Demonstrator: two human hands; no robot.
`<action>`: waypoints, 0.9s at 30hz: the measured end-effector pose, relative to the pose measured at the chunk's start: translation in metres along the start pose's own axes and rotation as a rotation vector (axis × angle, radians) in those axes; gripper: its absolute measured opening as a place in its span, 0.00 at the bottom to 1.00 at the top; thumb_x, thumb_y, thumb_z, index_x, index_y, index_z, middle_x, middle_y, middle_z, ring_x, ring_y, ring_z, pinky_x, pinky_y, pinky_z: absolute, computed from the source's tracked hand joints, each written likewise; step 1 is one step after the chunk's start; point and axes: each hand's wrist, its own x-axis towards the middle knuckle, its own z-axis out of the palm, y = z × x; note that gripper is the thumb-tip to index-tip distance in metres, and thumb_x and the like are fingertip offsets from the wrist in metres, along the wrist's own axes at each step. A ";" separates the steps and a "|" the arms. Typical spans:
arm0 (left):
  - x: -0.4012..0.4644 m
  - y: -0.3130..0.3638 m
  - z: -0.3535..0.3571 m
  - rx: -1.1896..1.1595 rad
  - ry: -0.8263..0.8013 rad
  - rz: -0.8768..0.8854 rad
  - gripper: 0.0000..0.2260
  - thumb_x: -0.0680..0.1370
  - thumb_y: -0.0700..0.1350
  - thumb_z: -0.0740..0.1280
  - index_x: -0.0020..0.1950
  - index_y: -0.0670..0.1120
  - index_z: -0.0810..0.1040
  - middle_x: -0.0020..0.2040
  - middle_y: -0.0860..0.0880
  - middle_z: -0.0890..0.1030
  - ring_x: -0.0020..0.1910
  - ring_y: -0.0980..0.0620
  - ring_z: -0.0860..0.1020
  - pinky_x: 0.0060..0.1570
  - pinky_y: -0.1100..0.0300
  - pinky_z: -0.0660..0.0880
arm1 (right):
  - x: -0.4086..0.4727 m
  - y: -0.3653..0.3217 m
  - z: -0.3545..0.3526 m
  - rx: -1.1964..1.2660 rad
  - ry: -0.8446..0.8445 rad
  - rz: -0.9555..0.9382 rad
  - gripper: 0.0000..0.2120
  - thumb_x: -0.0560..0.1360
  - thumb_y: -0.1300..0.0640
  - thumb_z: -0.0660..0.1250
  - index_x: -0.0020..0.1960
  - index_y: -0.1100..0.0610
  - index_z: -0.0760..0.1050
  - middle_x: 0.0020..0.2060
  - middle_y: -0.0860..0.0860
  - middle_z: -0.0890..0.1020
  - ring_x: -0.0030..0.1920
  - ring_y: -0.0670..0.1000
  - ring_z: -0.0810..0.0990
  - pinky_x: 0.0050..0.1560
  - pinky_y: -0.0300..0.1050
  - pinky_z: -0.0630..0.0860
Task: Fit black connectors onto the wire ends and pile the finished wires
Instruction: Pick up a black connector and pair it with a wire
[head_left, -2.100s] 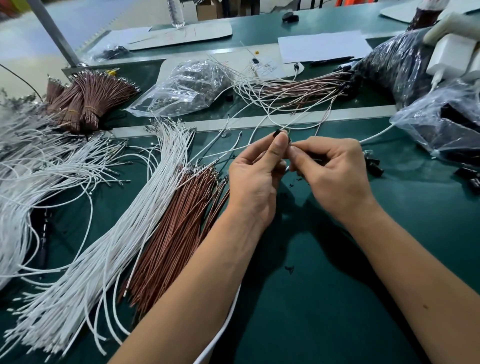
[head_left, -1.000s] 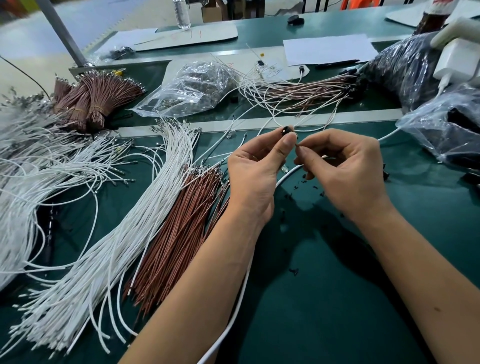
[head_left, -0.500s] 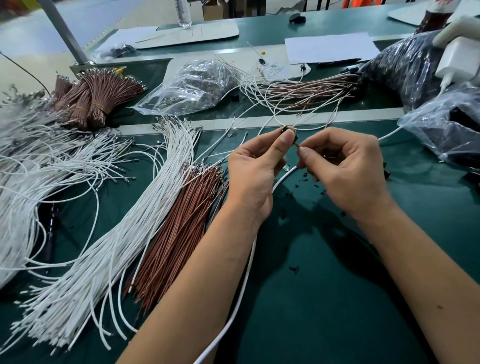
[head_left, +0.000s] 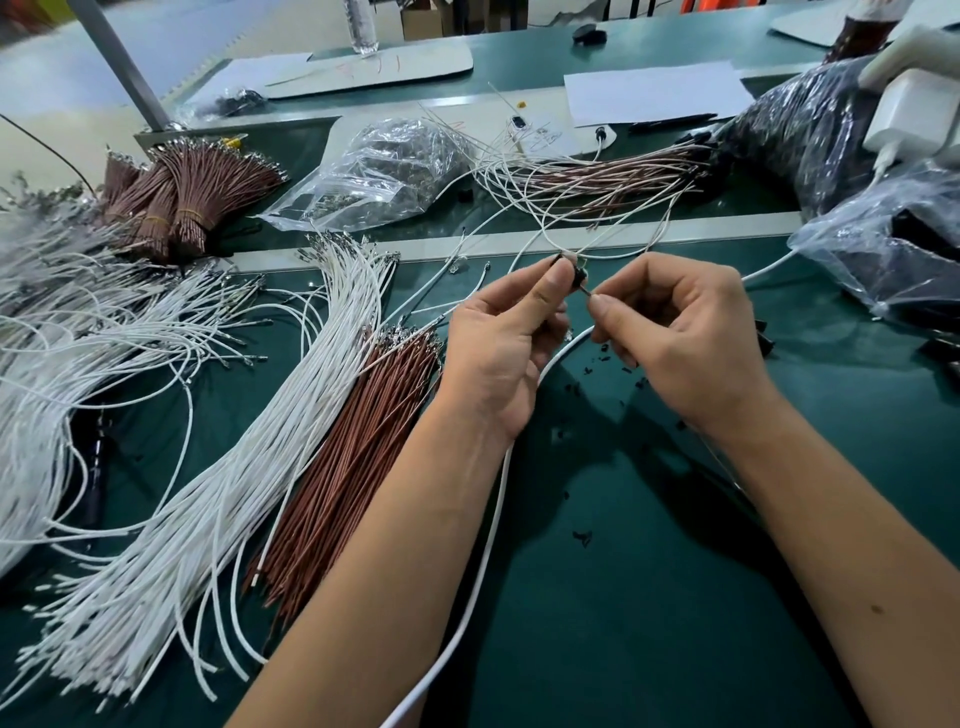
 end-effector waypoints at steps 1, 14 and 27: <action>0.001 0.000 -0.001 0.059 -0.013 0.073 0.06 0.71 0.35 0.74 0.48 0.38 0.84 0.41 0.46 0.85 0.36 0.56 0.79 0.39 0.65 0.76 | 0.000 0.001 0.000 0.007 0.004 0.007 0.05 0.76 0.64 0.74 0.42 0.57 0.82 0.30 0.48 0.84 0.27 0.44 0.78 0.31 0.37 0.74; 0.002 -0.002 -0.003 0.358 -0.135 0.409 0.08 0.73 0.30 0.74 0.51 0.35 0.84 0.47 0.41 0.86 0.49 0.46 0.83 0.58 0.50 0.80 | -0.001 0.002 0.004 0.057 0.071 -0.020 0.02 0.77 0.63 0.75 0.49 0.60 0.84 0.36 0.52 0.86 0.35 0.48 0.85 0.35 0.39 0.78; 0.003 0.000 -0.005 0.373 -0.159 0.442 0.08 0.72 0.33 0.75 0.49 0.42 0.86 0.48 0.44 0.87 0.50 0.47 0.84 0.58 0.51 0.80 | -0.002 0.001 0.001 -0.107 0.064 -0.108 0.03 0.78 0.60 0.74 0.51 0.54 0.85 0.37 0.44 0.86 0.36 0.43 0.84 0.38 0.33 0.76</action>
